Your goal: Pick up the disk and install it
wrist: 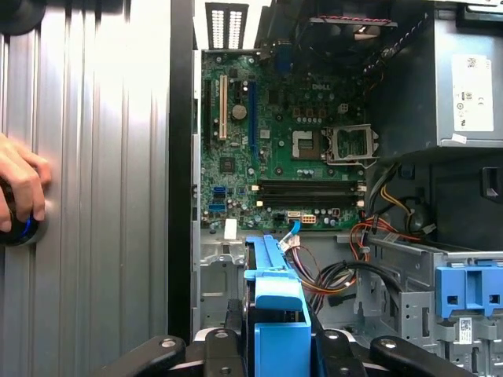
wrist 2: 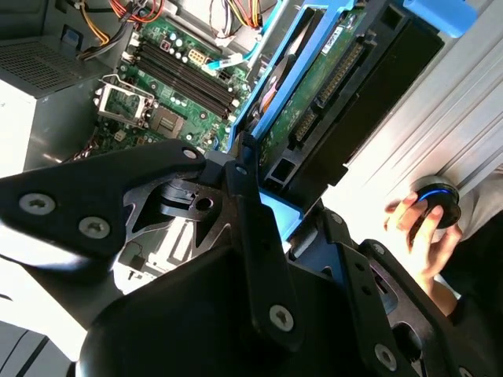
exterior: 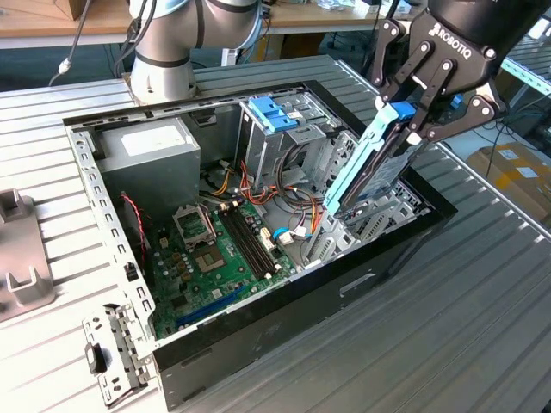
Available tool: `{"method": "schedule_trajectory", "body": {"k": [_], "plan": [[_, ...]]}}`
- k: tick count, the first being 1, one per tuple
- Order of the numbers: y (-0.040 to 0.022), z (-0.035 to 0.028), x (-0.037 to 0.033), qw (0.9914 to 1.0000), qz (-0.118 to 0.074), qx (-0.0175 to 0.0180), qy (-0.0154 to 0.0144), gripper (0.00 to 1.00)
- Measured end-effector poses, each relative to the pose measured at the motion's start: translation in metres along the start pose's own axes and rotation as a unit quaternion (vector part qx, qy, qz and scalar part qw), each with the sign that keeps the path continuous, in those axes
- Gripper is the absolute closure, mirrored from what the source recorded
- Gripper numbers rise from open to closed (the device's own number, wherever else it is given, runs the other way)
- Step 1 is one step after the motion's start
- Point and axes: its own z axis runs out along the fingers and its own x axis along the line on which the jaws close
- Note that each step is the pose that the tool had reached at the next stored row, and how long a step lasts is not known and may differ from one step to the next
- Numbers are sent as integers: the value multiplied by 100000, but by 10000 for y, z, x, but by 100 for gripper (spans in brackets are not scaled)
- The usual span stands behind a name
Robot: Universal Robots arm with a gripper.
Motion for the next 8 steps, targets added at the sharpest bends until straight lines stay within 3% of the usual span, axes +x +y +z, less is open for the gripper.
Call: {"method": "schedule_trajectory", "body": {"k": [8], "plan": [[-13, 3, 0, 100000, 3, 1, 2, 63]]}}
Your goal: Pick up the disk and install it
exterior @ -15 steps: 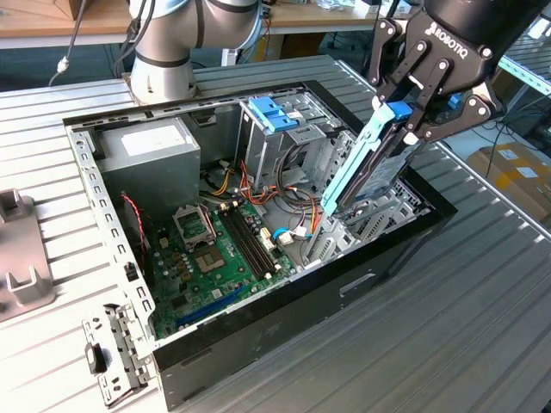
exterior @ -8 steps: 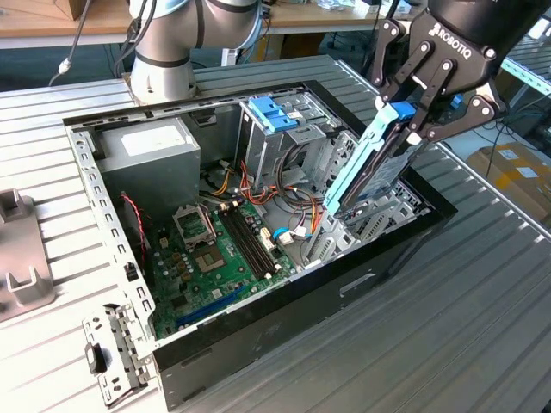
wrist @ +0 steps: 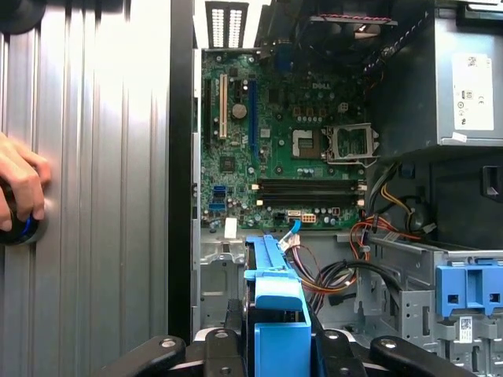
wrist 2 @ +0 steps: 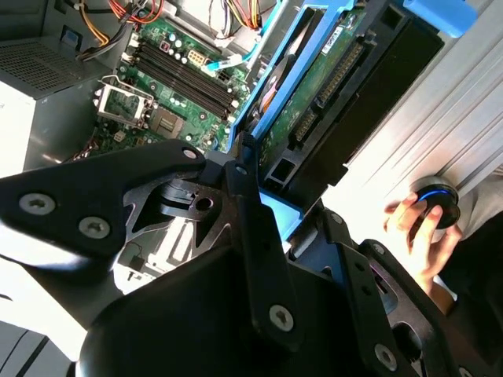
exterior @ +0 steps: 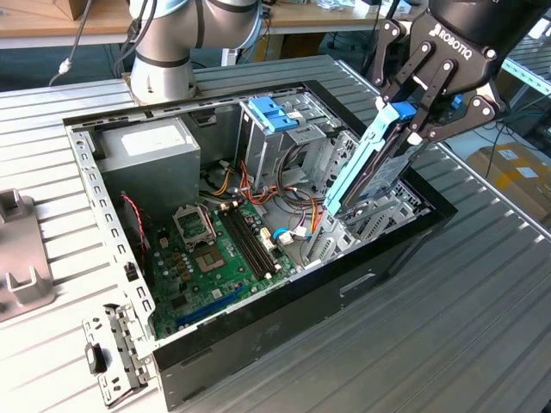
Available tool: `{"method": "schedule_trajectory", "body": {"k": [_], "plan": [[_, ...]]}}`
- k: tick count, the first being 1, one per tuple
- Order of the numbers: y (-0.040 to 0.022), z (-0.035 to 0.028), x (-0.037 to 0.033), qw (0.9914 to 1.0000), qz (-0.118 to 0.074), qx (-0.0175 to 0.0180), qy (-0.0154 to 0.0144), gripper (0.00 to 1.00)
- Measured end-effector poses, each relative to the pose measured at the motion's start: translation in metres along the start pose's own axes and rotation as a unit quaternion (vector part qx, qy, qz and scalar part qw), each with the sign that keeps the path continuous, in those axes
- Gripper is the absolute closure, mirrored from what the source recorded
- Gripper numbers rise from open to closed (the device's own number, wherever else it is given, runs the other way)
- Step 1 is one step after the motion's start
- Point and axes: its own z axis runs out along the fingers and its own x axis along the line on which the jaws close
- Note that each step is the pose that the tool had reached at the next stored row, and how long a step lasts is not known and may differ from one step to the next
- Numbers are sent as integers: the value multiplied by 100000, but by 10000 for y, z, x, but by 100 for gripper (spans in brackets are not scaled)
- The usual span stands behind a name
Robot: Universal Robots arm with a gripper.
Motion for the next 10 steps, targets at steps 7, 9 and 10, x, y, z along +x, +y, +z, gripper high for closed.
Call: {"method": "schedule_trajectory", "body": {"k": [7, 9, 10], "plan": [[-52, 11, 1, 100000, 1, -2, 1, 63], [-63, 13, 1, 100000, 1, 1, -1, 63], [-67, 14, 1, 100000, -3, -1, 1, 63]]}}
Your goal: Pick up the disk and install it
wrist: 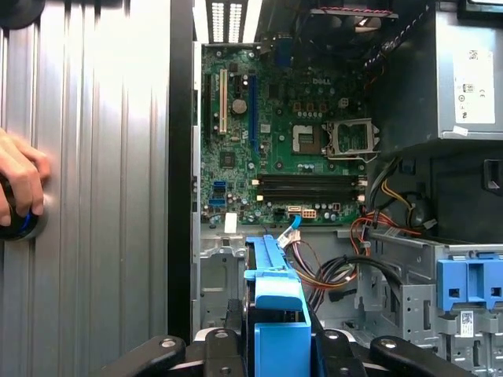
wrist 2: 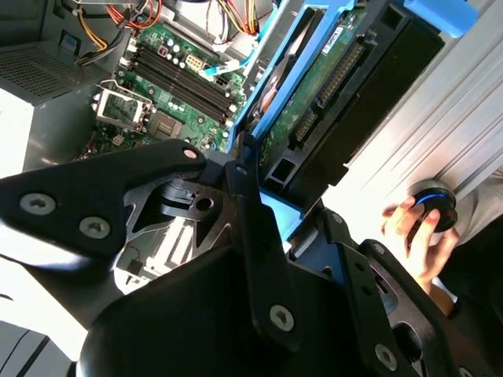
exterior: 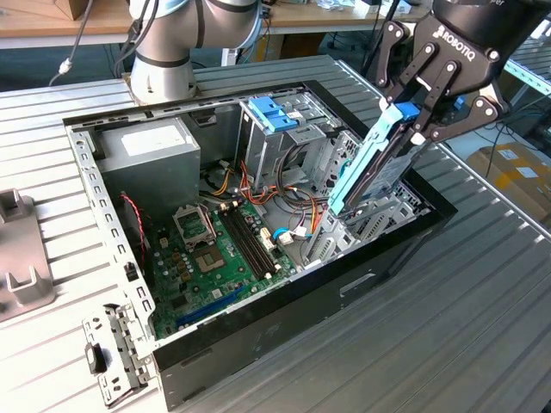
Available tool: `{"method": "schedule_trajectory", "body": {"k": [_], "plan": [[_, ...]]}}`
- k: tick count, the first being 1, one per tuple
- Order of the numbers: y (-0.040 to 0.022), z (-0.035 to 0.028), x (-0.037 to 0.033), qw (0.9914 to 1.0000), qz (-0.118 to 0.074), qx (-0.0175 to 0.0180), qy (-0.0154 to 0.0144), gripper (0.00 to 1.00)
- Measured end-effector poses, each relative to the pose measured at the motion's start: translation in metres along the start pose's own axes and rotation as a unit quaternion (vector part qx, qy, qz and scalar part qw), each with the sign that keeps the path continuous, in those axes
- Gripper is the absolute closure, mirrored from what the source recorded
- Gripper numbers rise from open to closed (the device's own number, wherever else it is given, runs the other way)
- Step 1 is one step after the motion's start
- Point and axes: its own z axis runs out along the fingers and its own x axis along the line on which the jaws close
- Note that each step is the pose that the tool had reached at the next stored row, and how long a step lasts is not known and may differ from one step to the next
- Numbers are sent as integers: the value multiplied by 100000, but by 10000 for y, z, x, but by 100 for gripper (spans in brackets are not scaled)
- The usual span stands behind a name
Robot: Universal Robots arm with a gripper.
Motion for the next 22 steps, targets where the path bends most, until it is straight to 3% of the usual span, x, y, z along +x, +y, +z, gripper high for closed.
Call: {"method": "schedule_trajectory", "body": {"k": [17, 22], "plan": [[-90, 31, 2, 100000, -1, -2, -2, 63], [-145, 53, -14, 100000, -24, -21, 1, 63]]}}
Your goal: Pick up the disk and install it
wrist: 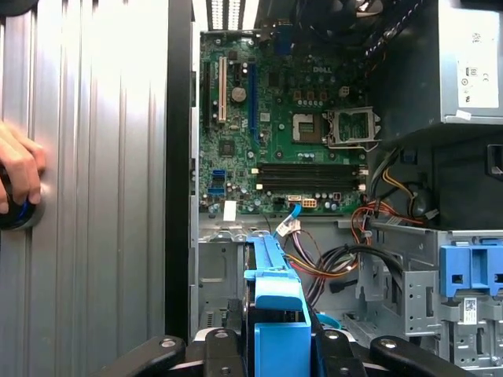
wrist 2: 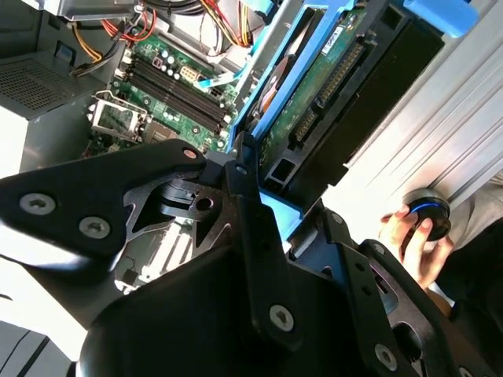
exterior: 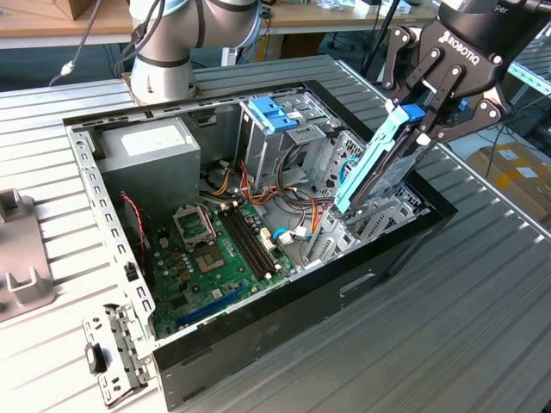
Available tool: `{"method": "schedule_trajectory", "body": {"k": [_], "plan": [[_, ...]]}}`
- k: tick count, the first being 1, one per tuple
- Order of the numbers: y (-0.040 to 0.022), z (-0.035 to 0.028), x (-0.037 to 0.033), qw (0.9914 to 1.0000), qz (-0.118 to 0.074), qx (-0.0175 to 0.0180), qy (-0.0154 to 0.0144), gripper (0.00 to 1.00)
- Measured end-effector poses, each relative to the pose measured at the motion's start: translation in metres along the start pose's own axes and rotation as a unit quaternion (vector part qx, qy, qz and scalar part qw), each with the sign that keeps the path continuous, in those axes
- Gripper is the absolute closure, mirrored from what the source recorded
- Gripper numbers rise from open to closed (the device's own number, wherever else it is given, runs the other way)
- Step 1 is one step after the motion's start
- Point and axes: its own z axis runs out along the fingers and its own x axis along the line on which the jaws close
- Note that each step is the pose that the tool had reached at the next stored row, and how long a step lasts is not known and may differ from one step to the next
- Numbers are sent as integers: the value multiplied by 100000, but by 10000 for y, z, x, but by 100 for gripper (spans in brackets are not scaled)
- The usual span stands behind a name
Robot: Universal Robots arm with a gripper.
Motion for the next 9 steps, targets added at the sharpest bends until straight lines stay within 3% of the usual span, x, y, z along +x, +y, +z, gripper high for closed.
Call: {"method": "schedule_trajectory", "body": {"k": [9], "plan": [[-47, 71, -9, 100000, -7, -1, 2, 63]]}}
